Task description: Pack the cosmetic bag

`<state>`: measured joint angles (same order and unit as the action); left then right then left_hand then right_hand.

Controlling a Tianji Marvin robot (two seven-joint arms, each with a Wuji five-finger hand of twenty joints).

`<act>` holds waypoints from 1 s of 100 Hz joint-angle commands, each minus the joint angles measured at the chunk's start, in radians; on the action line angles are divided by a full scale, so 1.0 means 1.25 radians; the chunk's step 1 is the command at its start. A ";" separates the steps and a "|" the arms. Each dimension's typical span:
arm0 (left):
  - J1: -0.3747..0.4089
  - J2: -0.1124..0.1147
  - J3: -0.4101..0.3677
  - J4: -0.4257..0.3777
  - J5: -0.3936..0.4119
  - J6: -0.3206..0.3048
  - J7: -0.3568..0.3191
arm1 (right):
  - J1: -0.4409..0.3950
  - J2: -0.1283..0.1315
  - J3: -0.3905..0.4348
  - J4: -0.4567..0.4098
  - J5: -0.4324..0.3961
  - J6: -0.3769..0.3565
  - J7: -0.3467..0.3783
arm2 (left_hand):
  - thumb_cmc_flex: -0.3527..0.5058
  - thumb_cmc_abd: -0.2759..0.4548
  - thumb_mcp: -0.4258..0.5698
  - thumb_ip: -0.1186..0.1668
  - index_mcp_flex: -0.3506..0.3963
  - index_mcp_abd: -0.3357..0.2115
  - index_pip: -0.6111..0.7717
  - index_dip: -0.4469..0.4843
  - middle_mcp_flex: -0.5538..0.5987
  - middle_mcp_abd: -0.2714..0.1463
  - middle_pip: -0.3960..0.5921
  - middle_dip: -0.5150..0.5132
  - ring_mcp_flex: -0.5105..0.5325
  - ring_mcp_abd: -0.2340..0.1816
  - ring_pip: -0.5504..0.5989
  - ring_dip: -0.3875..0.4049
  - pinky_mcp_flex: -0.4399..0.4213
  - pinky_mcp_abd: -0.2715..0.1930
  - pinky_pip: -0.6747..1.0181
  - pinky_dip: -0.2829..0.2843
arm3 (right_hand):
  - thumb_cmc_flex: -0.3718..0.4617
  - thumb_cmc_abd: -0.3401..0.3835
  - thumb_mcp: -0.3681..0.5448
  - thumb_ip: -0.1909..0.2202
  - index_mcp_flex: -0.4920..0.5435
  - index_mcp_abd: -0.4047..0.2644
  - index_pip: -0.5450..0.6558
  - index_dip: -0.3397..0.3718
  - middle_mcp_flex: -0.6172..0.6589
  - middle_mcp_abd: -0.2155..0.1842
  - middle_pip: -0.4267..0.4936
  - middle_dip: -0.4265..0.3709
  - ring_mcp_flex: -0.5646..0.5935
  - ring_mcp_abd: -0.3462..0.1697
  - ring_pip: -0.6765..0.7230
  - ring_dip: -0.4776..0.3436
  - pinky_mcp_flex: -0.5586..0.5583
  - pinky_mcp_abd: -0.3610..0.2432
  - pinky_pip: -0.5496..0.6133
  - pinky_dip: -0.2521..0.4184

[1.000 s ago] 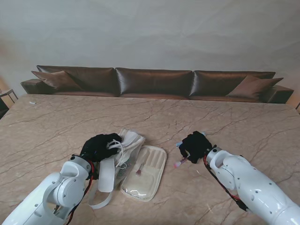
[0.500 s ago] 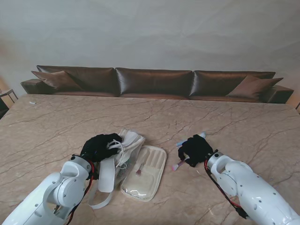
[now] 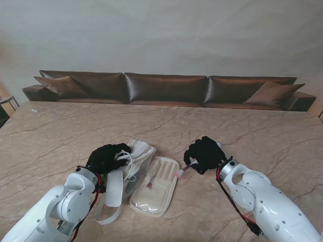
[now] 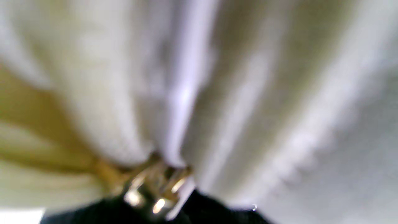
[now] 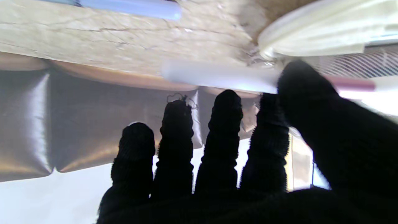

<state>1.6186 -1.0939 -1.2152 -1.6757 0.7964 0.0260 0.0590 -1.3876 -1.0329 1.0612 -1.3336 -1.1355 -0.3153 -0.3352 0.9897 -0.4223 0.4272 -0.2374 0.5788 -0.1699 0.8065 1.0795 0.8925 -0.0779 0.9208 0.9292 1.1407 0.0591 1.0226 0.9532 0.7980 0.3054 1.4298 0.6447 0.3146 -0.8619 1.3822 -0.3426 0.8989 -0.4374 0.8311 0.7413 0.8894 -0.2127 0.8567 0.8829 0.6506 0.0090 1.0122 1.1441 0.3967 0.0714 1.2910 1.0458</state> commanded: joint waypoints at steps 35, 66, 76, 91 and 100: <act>0.005 0.005 0.001 -0.007 0.012 -0.020 -0.025 | 0.102 -0.036 -0.157 0.076 0.097 -0.110 -0.043 | 0.121 0.132 0.103 0.050 0.084 -0.103 0.270 0.042 0.002 -0.154 0.011 0.013 -0.001 -0.013 0.003 0.009 -0.007 0.014 0.026 0.005 | -0.003 0.089 0.009 0.069 0.055 -0.035 0.093 0.034 -0.015 0.001 0.009 0.015 -0.021 -0.018 -0.006 0.002 -0.010 0.011 -0.017 0.010; 0.000 0.009 0.005 -0.011 0.013 -0.031 -0.044 | 0.182 -0.065 -0.285 0.174 0.149 -0.177 -0.099 | 0.125 0.136 0.097 0.052 0.084 -0.104 0.272 0.044 -0.001 -0.155 0.010 0.014 -0.007 -0.008 -0.002 0.009 -0.016 0.015 0.022 0.007 | -0.005 0.089 0.012 0.065 0.051 -0.032 0.099 0.027 -0.019 0.001 0.010 0.015 -0.037 -0.020 -0.010 0.001 -0.016 0.000 -0.011 0.024; -0.001 0.010 0.005 -0.014 0.014 -0.033 -0.048 | 0.201 -0.075 -0.317 0.202 0.167 -0.199 -0.103 | 0.128 0.138 0.095 0.052 0.084 -0.105 0.273 0.045 -0.003 -0.155 0.010 0.014 -0.009 -0.009 -0.003 0.010 -0.018 0.015 0.021 0.008 | -0.002 0.086 0.014 0.065 0.052 -0.029 0.101 0.025 -0.018 0.004 0.011 0.015 -0.039 -0.018 -0.010 -0.001 -0.023 0.000 -0.015 0.024; 0.000 0.010 0.006 -0.018 0.016 -0.037 -0.047 | 0.221 -0.084 -0.358 0.225 0.173 -0.221 -0.118 | 0.128 0.138 0.090 0.052 0.082 -0.105 0.272 0.046 -0.003 -0.156 0.010 0.014 -0.010 -0.009 -0.004 0.010 -0.020 0.014 0.019 0.009 | -0.004 0.087 0.015 0.063 0.051 -0.029 0.104 0.019 -0.016 0.003 0.012 0.014 -0.039 -0.018 -0.008 -0.002 -0.032 0.002 -0.020 0.026; -0.002 0.009 0.007 -0.018 0.015 -0.037 -0.045 | 0.231 -0.093 -0.380 0.245 0.184 -0.236 -0.128 | 0.130 0.139 0.090 0.053 0.082 -0.106 0.273 0.047 -0.003 -0.156 0.010 0.014 -0.010 -0.010 -0.004 0.010 -0.020 0.014 0.019 0.009 | -0.003 0.086 0.016 0.063 0.052 -0.028 0.106 0.018 -0.019 0.003 0.011 0.014 -0.044 -0.018 -0.011 -0.003 -0.037 0.001 -0.029 0.023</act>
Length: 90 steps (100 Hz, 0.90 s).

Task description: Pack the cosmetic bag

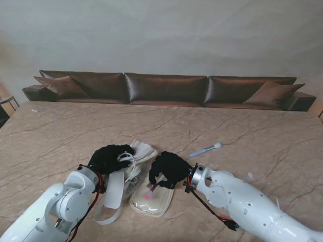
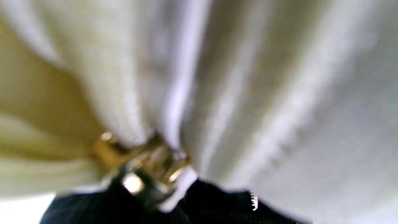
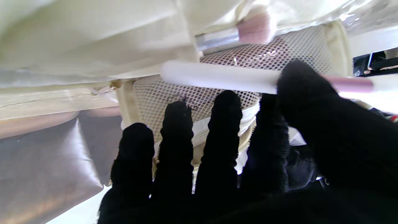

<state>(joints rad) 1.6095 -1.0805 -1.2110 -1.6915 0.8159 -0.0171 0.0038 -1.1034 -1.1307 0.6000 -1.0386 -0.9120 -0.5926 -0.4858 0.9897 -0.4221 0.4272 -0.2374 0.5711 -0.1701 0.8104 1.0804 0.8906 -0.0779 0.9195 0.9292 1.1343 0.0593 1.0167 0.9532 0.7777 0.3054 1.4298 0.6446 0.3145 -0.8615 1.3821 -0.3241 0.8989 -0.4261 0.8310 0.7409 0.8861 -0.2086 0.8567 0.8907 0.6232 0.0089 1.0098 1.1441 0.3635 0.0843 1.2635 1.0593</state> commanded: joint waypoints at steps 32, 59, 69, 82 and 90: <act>0.007 0.000 0.000 -0.008 0.002 0.001 -0.009 | 0.040 -0.041 -0.069 0.076 0.037 -0.066 -0.016 | 0.132 0.139 0.087 0.054 0.090 -0.105 0.270 0.047 -0.001 -0.156 0.011 0.014 -0.004 -0.009 0.001 0.011 -0.005 0.014 0.017 0.011 | 0.001 0.079 0.021 0.049 0.055 -0.033 0.111 0.009 -0.011 0.002 0.012 0.005 -0.018 -0.015 -0.010 -0.005 -0.017 -0.003 -0.019 0.010; 0.007 -0.001 0.003 -0.003 0.001 0.000 -0.003 | 0.070 -0.068 -0.121 0.147 0.041 -0.091 -0.074 | 0.131 0.138 0.085 0.053 0.091 -0.106 0.269 0.048 -0.001 -0.156 0.011 0.014 -0.003 -0.010 0.001 0.012 -0.002 0.013 0.019 0.012 | 0.001 0.078 0.023 0.047 0.054 -0.037 0.112 0.004 -0.011 -0.002 0.011 0.003 -0.020 -0.020 -0.013 -0.008 -0.026 -0.002 -0.027 0.010; 0.007 -0.001 0.003 -0.003 0.001 0.001 -0.002 | 0.081 -0.078 -0.133 0.173 0.045 -0.102 -0.092 | 0.132 0.138 0.087 0.053 0.092 -0.106 0.269 0.048 0.000 -0.157 0.011 0.014 -0.003 -0.009 0.001 0.012 -0.001 0.013 0.018 0.012 | 0.003 0.078 0.023 0.044 0.052 -0.038 0.114 0.004 -0.018 -0.003 0.011 0.003 -0.034 -0.023 -0.015 -0.009 -0.038 -0.010 -0.034 0.009; 0.011 0.000 0.000 -0.010 0.005 0.000 -0.005 | 0.101 -0.092 -0.152 0.217 0.052 -0.122 -0.108 | 0.131 0.138 0.086 0.053 0.092 -0.107 0.269 0.049 0.000 -0.157 0.012 0.014 -0.003 -0.011 0.001 0.012 -0.001 0.013 0.018 0.012 | 0.005 0.076 0.024 0.042 0.050 -0.038 0.114 0.007 -0.022 -0.003 0.011 0.003 -0.045 -0.026 -0.014 -0.010 -0.049 -0.016 -0.043 0.006; 0.016 -0.002 -0.003 -0.014 0.002 0.000 -0.002 | 0.117 -0.111 -0.172 0.266 0.057 -0.143 -0.141 | 0.131 0.138 0.086 0.053 0.091 -0.107 0.268 0.049 0.000 -0.157 0.012 0.013 -0.002 -0.012 0.001 0.012 -0.001 0.012 0.018 0.012 | 0.007 0.074 0.026 0.042 0.053 -0.039 0.114 0.005 -0.016 -0.005 0.013 0.001 -0.036 -0.028 -0.010 -0.011 -0.038 -0.013 -0.040 0.005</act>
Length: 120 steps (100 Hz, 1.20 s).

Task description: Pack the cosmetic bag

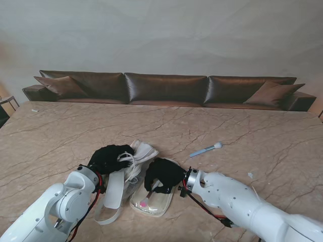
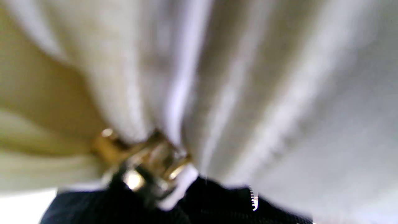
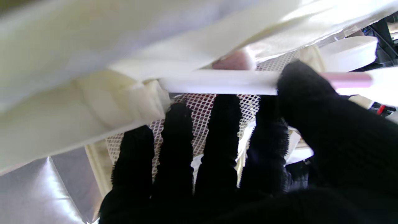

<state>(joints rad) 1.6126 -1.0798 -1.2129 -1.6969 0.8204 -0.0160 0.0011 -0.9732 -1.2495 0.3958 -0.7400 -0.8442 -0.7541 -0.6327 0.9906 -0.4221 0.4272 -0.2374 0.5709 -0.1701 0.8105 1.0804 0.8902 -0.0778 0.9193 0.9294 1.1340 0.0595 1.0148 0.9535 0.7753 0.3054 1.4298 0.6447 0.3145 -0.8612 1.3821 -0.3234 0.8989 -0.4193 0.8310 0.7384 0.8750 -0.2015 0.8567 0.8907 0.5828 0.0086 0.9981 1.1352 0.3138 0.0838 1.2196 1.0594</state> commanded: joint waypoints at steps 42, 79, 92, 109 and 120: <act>0.015 -0.002 -0.005 -0.014 -0.011 0.002 -0.008 | 0.060 -0.066 -0.090 0.137 0.007 -0.039 -0.114 | 0.131 0.139 0.085 0.053 0.091 -0.106 0.266 0.050 -0.001 -0.157 0.012 0.013 -0.003 -0.011 0.003 0.011 0.000 0.010 0.018 0.013 | 0.015 0.064 0.032 0.037 0.058 -0.048 0.114 0.005 -0.007 -0.012 0.013 -0.001 -0.007 -0.030 0.003 -0.007 0.001 -0.012 -0.003 0.002; 0.014 -0.002 0.000 -0.011 -0.014 0.001 -0.007 | 0.033 0.033 -0.003 -0.055 -0.018 0.071 0.066 | 0.131 0.140 0.083 0.054 0.091 -0.107 0.266 0.051 -0.001 -0.156 0.011 0.013 -0.004 -0.010 0.002 0.012 -0.001 0.011 0.017 0.013 | 0.020 0.044 0.032 0.036 0.069 -0.037 0.113 -0.018 0.010 -0.003 0.009 -0.001 0.012 -0.015 0.007 -0.008 0.005 -0.004 0.008 0.006; 0.019 -0.003 -0.005 -0.016 -0.014 0.000 -0.005 | 0.040 0.043 -0.011 -0.066 -0.026 0.091 0.085 | 0.132 0.139 0.082 0.054 0.090 -0.106 0.265 0.051 0.000 -0.156 0.011 0.013 -0.004 -0.010 0.003 0.012 -0.001 0.011 0.017 0.013 | 0.021 0.032 0.032 0.034 0.073 -0.041 0.112 -0.027 0.015 -0.007 0.005 -0.001 0.018 -0.018 0.005 -0.008 0.009 -0.004 0.010 0.008; 0.020 -0.002 -0.007 -0.017 -0.014 -0.001 -0.005 | 0.050 0.051 -0.027 -0.075 -0.038 0.138 0.090 | 0.132 0.139 0.083 0.054 0.090 -0.106 0.265 0.051 -0.001 -0.156 0.011 0.013 -0.003 -0.009 0.003 0.012 -0.001 0.014 0.018 0.014 | 0.030 -0.009 0.035 0.015 0.084 -0.034 0.122 -0.075 0.036 -0.003 -0.002 0.008 0.030 -0.013 0.003 -0.003 0.014 0.002 0.012 0.013; 0.023 -0.002 -0.010 -0.018 -0.012 -0.003 -0.004 | 0.054 0.057 -0.045 -0.092 -0.062 0.196 0.072 | 0.131 0.138 0.082 0.054 0.091 -0.106 0.265 0.051 0.000 -0.155 0.011 0.014 -0.004 -0.010 0.003 0.012 -0.001 0.014 0.018 0.014 | 0.031 -0.054 0.038 0.000 0.099 -0.039 0.129 -0.115 0.056 -0.007 -0.004 0.008 0.046 -0.011 0.002 0.000 0.023 0.004 0.015 0.016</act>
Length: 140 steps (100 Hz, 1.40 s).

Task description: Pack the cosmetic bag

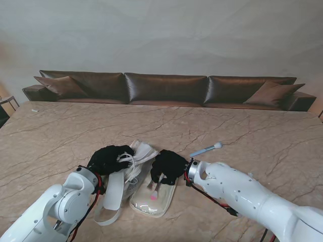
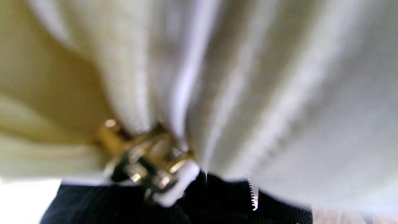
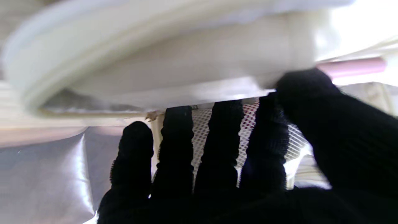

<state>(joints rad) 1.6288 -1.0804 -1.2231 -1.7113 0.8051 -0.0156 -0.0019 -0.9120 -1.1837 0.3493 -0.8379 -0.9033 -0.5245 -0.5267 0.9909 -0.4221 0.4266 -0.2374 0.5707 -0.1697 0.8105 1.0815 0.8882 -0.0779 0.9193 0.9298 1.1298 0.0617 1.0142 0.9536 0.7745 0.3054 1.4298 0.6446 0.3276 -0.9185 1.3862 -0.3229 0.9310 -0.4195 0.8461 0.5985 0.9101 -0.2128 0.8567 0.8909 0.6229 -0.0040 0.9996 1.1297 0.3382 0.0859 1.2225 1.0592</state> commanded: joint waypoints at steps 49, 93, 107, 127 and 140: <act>0.011 -0.002 -0.001 -0.005 0.001 -0.006 -0.001 | -0.009 0.041 -0.011 -0.105 -0.099 0.201 -0.024 | 0.132 0.139 0.085 0.054 0.092 -0.105 0.265 0.051 0.001 -0.154 0.011 0.014 -0.001 -0.010 0.003 0.012 -0.002 0.014 0.017 0.014 | 0.015 -0.022 0.021 -0.016 0.065 -0.068 0.123 -0.057 0.035 -0.003 -0.006 0.010 0.031 -0.001 -0.004 0.009 0.018 0.005 0.023 0.016; 0.005 -0.003 0.003 0.005 -0.004 -0.008 0.006 | -0.094 0.092 0.138 -0.227 -0.155 0.201 0.085 | 0.132 0.140 0.083 0.054 0.089 -0.106 0.265 0.051 0.001 -0.155 0.010 0.014 -0.001 -0.010 0.004 0.012 -0.004 0.016 0.018 0.016 | -0.089 0.008 -0.052 0.096 -0.073 0.081 -0.083 -0.138 -0.061 0.023 -0.074 -0.147 -0.016 -0.003 -0.068 -0.021 -0.011 0.004 -0.024 0.000; 0.004 -0.004 0.003 0.007 -0.006 -0.006 0.008 | -0.123 0.103 0.188 -0.258 -0.173 0.200 0.109 | 0.132 0.138 0.082 0.054 0.090 -0.106 0.265 0.051 0.001 -0.154 0.011 0.014 -0.002 -0.009 0.004 0.012 -0.004 0.015 0.018 0.016 | -0.110 0.009 -0.065 0.105 -0.093 0.092 -0.109 -0.123 -0.075 0.025 -0.082 -0.156 -0.020 -0.004 -0.069 -0.021 -0.014 0.005 -0.027 0.000; 0.004 -0.005 0.005 0.013 -0.011 -0.006 0.013 | -0.175 0.111 0.273 -0.302 -0.186 0.199 0.149 | 0.132 0.141 0.083 0.054 0.089 -0.105 0.265 0.050 0.001 -0.154 0.010 0.014 -0.002 -0.008 0.004 0.012 -0.004 0.015 0.018 0.016 | -0.112 0.017 -0.074 0.104 -0.104 0.091 -0.119 -0.118 -0.077 0.029 -0.092 -0.172 -0.021 -0.003 -0.074 -0.024 -0.016 0.007 -0.031 0.000; 0.003 -0.006 0.008 0.018 -0.016 -0.004 0.020 | -0.217 0.116 0.335 -0.338 -0.199 0.206 0.170 | 0.132 0.139 0.083 0.054 0.090 -0.105 0.265 0.050 0.002 -0.154 0.010 0.014 -0.001 -0.007 0.005 0.012 -0.004 0.015 0.018 0.016 | -0.112 0.027 -0.079 0.105 -0.109 0.093 -0.126 -0.115 -0.076 0.031 -0.107 -0.194 -0.012 -0.003 -0.092 -0.039 -0.011 0.012 -0.033 0.000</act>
<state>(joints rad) 1.6254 -1.0820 -1.2179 -1.6944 0.7928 -0.0211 0.0209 -1.1623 -1.0490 0.7560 -1.2388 -1.1432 -0.2752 -0.3189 0.9909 -0.4221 0.4265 -0.2374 0.5706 -0.1685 0.8109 1.0815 0.8879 -0.0779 0.9192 0.9349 1.1296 0.0619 1.0166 0.9620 0.7738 0.3054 1.4298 0.6451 0.2198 -0.8987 1.3019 -0.2044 0.8236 -0.3114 0.6970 0.4409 0.8379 -0.1819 0.7512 0.6675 0.6211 -0.0068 0.9064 1.1015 0.3273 0.0918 1.1892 1.0577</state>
